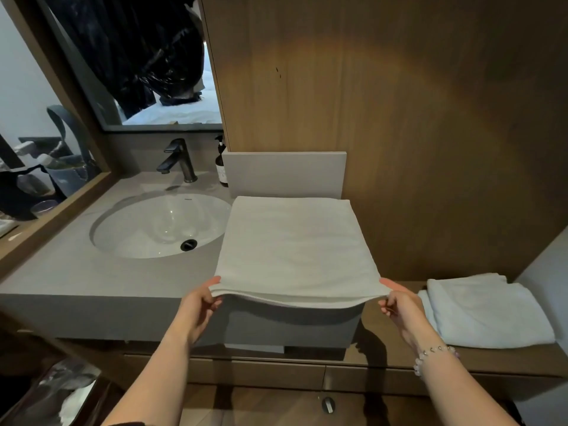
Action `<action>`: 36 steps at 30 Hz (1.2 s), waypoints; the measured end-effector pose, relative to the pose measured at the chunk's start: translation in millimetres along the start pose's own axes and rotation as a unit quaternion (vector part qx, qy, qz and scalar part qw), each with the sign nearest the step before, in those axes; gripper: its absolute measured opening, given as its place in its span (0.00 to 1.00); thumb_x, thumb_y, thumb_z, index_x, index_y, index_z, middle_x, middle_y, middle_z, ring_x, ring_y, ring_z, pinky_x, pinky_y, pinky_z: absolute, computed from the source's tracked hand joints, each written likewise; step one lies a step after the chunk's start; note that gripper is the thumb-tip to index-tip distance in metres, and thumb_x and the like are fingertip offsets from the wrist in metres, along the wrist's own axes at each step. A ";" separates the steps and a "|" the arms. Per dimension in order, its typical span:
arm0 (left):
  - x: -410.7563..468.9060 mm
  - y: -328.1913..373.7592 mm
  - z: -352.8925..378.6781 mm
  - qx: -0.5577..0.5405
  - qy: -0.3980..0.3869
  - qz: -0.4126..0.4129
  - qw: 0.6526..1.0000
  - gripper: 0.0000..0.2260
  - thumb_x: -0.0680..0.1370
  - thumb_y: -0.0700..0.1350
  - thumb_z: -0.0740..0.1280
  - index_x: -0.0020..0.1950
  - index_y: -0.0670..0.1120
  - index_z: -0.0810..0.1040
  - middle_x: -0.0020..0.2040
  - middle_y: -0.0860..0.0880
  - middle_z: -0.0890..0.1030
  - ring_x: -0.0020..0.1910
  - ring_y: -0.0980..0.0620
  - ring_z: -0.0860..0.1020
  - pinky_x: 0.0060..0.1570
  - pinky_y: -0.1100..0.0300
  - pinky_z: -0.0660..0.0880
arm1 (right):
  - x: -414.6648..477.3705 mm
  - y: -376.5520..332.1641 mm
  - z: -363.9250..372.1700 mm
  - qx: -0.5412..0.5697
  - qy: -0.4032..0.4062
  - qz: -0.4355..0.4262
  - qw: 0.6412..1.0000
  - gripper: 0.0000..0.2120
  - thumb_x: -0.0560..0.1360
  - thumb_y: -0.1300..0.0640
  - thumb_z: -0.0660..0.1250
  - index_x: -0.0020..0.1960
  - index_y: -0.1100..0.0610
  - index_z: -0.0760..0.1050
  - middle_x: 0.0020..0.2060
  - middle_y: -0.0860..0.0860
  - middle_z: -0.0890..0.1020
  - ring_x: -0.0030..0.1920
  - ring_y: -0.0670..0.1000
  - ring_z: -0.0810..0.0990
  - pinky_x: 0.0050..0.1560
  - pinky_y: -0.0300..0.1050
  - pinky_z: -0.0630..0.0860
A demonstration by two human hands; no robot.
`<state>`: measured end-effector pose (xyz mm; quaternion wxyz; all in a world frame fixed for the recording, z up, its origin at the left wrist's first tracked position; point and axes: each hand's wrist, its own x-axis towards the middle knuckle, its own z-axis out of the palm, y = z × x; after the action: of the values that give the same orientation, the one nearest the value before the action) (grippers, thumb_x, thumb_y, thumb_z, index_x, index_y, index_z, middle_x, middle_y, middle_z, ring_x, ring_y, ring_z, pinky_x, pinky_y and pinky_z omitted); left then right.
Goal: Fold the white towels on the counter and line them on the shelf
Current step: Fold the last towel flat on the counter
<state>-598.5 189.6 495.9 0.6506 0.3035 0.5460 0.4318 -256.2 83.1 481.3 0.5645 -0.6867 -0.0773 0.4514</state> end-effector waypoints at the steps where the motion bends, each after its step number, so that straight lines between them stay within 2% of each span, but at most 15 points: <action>1: -0.8 3.0 2.2 -0.009 -0.013 -0.002 1.000 0.23 0.74 0.27 0.47 0.65 0.37 0.70 0.58 0.40 0.73 0.44 0.50 0.74 0.41 0.68 0.74 | 0.7 -2.6 0.6 -0.002 0.002 -0.007 1.000 0.20 0.74 0.74 0.55 0.61 0.61 0.75 0.46 0.56 0.78 0.38 0.51 0.76 0.39 0.41 0.74; 3: -0.4 8.4 5.3 -0.011 -0.023 0.000 1.000 0.18 0.78 0.28 0.53 0.66 0.37 0.71 0.58 0.40 0.75 0.52 0.47 0.76 0.58 0.60 0.72 | 2.5 -6.8 0.4 -0.014 0.009 -0.025 1.000 0.16 0.76 0.70 0.61 0.61 0.60 0.76 0.50 0.56 0.80 0.44 0.51 0.79 0.43 0.42 0.76; 5: 2.7 11.9 6.6 -0.005 -0.032 0.006 0.999 0.15 0.79 0.31 0.58 0.64 0.39 0.72 0.56 0.40 0.78 0.53 0.48 0.77 0.64 0.56 0.69 | 6.7 -8.4 -0.6 -0.028 0.005 -0.044 0.999 0.15 0.76 0.65 0.65 0.62 0.58 0.76 0.54 0.55 0.80 0.51 0.52 0.79 0.50 0.45 0.76; 8: 10.4 13.5 6.9 0.025 -0.027 0.026 0.999 0.07 0.79 0.35 0.60 0.54 0.39 0.77 0.44 0.44 0.82 0.43 0.53 0.80 0.54 0.61 0.77 | 12.5 -10.7 -0.5 -0.046 0.001 -0.063 0.997 0.18 0.74 0.57 0.69 0.63 0.57 0.75 0.56 0.54 0.81 0.57 0.54 0.77 0.58 0.48 0.75; 10: 15.6 13.3 7.6 0.070 0.001 0.053 0.996 0.06 0.80 0.37 0.61 0.47 0.40 0.78 0.39 0.44 0.81 0.40 0.52 0.79 0.46 0.63 0.77 | 16.2 -13.8 1.9 -0.071 0.007 -0.086 0.994 0.17 0.73 0.54 0.71 0.60 0.56 0.77 0.53 0.53 0.82 0.55 0.53 0.78 0.57 0.48 0.75; 12: 20.6 11.8 8.2 0.133 0.034 0.089 0.987 0.08 0.80 0.40 0.62 0.44 0.39 0.78 0.38 0.43 0.80 0.36 0.51 0.77 0.37 0.68 0.76 | 17.8 -18.3 5.6 -0.095 0.014 -0.121 0.988 0.12 0.74 0.52 0.70 0.54 0.57 0.80 0.47 0.53 0.83 0.52 0.53 0.79 0.56 0.48 0.75; 14: 23.5 10.2 7.9 0.200 0.063 0.124 0.970 0.12 0.79 0.43 0.63 0.39 0.40 0.78 0.34 0.43 0.79 0.31 0.52 0.75 0.34 0.65 0.74 | 16.5 -23.7 9.8 -0.119 0.015 -0.164 0.979 0.09 0.76 0.53 0.67 0.47 0.58 0.80 0.41 0.53 0.83 0.46 0.51 0.80 0.47 0.44 0.75; 16: 25.3 9.5 7.8 0.250 0.085 0.150 0.953 0.14 0.79 0.44 0.63 0.35 0.40 0.77 0.30 0.45 0.78 0.30 0.50 0.75 0.40 0.59 0.74 | 17.1 -28.4 11.7 -0.158 0.025 -0.214 0.964 0.11 0.77 0.53 0.64 0.40 0.58 0.78 0.36 0.54 0.81 0.40 0.51 0.77 0.37 0.39 0.69; 19: 26.2 10.8 9.5 0.298 0.113 0.193 0.928 0.14 0.80 0.45 0.62 0.37 0.39 0.75 0.31 0.44 0.75 0.32 0.48 0.73 0.34 0.59 0.70 | 23.2 -33.4 14.4 -0.200 0.042 -0.270 0.941 0.13 0.78 0.54 0.63 0.37 0.57 0.74 0.33 0.52 0.76 0.38 0.52 0.74 0.34 0.39 0.66; 22: 28.3 13.0 12.1 0.358 0.135 0.224 0.896 0.13 0.80 0.46 0.61 0.41 0.39 0.77 0.37 0.43 0.77 0.39 0.46 0.73 0.35 0.57 0.66 | 33.0 -37.1 20.5 -0.230 0.074 -0.281 0.929 0.09 0.78 0.53 0.63 0.44 0.57 0.75 0.42 0.52 0.75 0.44 0.52 0.74 0.41 0.41 0.68; 24: 32.0 14.1 13.6 0.379 0.144 0.240 0.882 0.14 0.81 0.45 0.60 0.41 0.39 0.77 0.39 0.42 0.76 0.42 0.45 0.73 0.36 0.56 0.64 | 40.2 -38.7 23.5 -0.250 0.091 -0.286 0.921 0.10 0.78 0.52 0.63 0.44 0.58 0.75 0.47 0.52 0.72 0.47 0.52 0.72 0.45 0.43 0.67; 27: 37.8 16.9 18.8 0.394 0.152 0.250 0.871 0.15 0.81 0.44 0.58 0.37 0.40 0.75 0.40 0.40 0.75 0.43 0.45 0.71 0.40 0.56 0.63 | 50.6 -42.2 26.6 -0.242 0.085 -0.282 0.924 0.10 0.77 0.52 0.64 0.44 0.59 0.74 0.50 0.52 0.70 0.48 0.51 0.72 0.45 0.43 0.68; 29: 40.6 19.0 23.2 0.395 0.153 0.251 0.870 0.15 0.82 0.44 0.57 0.39 0.40 0.75 0.41 0.41 0.75 0.44 0.45 0.71 0.41 0.55 0.63 | 57.6 -43.9 27.8 -0.246 0.068 -0.284 0.924 0.11 0.78 0.52 0.63 0.44 0.60 0.74 0.48 0.52 0.72 0.47 0.51 0.73 0.41 0.40 0.69; 32: 45.6 21.7 31.0 0.371 0.142 0.243 0.885 0.13 0.82 0.44 0.55 0.46 0.38 0.74 0.42 0.43 0.75 0.44 0.45 0.72 0.38 0.55 0.63 | 63.2 -47.0 32.5 -0.236 0.035 -0.276 0.931 0.11 0.79 0.52 0.60 0.46 0.61 0.72 0.40 0.53 0.75 0.40 0.50 0.74 0.32 0.39 0.66; 36: 61.7 27.0 41.6 0.345 0.154 0.243 0.894 0.12 0.83 0.44 0.52 0.54 0.40 0.73 0.47 0.45 0.75 0.48 0.46 0.71 0.46 0.56 0.64 | 72.3 -51.8 41.7 -0.249 0.039 -0.274 0.928 0.11 0.80 0.51 0.59 0.45 0.59 0.69 0.37 0.51 0.75 0.36 0.47 0.74 0.30 0.38 0.65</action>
<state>-562.4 259.9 500.8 0.2879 0.5618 0.6632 0.4020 -222.8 175.2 488.5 0.4793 -0.7747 -0.3501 0.2181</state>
